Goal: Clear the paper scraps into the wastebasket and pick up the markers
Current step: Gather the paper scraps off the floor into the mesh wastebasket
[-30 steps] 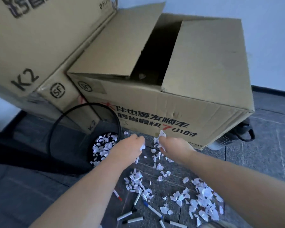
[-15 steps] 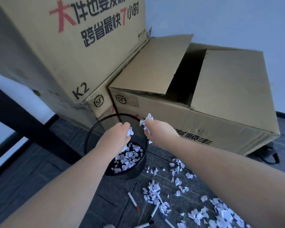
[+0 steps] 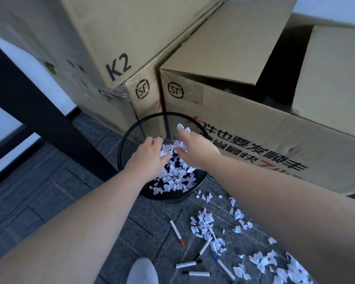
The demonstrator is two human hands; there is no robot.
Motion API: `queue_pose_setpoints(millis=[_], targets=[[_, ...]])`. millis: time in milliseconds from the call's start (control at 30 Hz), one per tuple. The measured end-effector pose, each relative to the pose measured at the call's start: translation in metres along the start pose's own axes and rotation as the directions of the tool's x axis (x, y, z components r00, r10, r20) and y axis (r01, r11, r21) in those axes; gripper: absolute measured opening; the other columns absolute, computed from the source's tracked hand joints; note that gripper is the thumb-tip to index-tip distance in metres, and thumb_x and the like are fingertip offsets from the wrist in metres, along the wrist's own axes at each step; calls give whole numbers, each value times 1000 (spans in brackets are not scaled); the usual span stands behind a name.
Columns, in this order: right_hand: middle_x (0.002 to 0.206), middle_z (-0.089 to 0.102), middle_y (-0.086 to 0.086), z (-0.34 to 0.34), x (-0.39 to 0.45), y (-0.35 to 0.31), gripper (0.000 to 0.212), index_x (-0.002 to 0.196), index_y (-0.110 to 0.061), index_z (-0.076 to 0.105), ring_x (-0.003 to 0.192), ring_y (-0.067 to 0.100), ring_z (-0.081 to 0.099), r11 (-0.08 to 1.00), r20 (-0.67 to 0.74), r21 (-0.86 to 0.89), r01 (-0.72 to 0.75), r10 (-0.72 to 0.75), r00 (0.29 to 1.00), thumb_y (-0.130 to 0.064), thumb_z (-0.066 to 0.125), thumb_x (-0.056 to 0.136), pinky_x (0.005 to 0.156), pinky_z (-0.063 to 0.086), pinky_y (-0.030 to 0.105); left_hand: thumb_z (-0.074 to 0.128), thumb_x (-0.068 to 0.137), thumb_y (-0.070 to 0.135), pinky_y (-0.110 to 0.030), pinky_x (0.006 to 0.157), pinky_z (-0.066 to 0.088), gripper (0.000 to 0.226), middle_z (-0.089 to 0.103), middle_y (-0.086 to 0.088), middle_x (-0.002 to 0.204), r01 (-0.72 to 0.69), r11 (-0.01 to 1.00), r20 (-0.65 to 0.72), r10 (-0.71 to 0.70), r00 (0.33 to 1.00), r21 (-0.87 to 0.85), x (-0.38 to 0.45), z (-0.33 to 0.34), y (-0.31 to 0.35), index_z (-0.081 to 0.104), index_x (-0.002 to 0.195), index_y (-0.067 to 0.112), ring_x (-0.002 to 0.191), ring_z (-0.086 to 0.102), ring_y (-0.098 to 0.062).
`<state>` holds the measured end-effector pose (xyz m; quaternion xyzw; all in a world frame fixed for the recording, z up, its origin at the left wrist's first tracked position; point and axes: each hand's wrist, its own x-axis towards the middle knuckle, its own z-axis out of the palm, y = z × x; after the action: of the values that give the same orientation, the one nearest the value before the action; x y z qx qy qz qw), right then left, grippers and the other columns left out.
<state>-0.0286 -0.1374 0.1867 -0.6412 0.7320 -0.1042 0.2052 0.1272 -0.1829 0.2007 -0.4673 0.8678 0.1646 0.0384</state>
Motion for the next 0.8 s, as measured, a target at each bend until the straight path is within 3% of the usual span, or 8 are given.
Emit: queue_pose_setpoints(millis=[67, 100, 200, 367, 800], targets=[[141, 38, 9, 4, -2, 6, 59, 144, -24, 22, 128, 31, 38, 997, 57, -74, 29, -25, 998, -39, 48, 93, 96, 41, 46, 40, 90, 57, -48, 98, 39, 71, 17, -8, 151, 39, 996, 102, -47, 994, 82, -1, 7, -6, 15, 145, 20, 133, 29, -31], [149, 28, 7, 5, -3, 9, 61, 145, -28, 20, 136, 29, 28, 993, 73, -107, 40, -33, 997, -42, 48, 92, 104, 34, 48, 36, 86, 65, -51, 106, 32, 79, 3, -2, 156, 44, 990, 131, -62, 989, 133, -2, 8, -8, 4, 147, 27, 141, 14, -28], [158, 6, 1, 4, -4, 16, 66, 147, -35, 11, 145, 20, 3, 982, 110, -165, 89, -71, 991, -48, 46, 92, 114, 15, 45, 24, 80, 77, -55, 114, 10, 87, -16, 4, 157, 38, 972, 161, -77, 984, 232, -4, 6, -8, -13, 145, 33, 145, -10, -21], [158, -2, -2, -1, -15, 19, 65, 148, -36, 7, 144, 16, -8, 967, 106, -209, 144, -124, 987, -51, 39, 94, 116, 1, 41, 20, 79, 78, -54, 114, 0, 87, -20, 4, 156, 8, 961, 182, -60, 981, 275, -7, 1, 2, -15, 145, 33, 144, -16, -18], [158, -6, -2, -39, -109, 79, 64, 147, -39, 2, 144, 16, -8, 971, 38, -231, 58, -51, 998, -54, 34, 95, 116, -4, 40, 16, 80, 78, -50, 117, -2, 84, -20, 4, 156, -192, 926, 167, 143, 976, 327, -30, -14, 95, -16, 145, 35, 143, -18, -16]])
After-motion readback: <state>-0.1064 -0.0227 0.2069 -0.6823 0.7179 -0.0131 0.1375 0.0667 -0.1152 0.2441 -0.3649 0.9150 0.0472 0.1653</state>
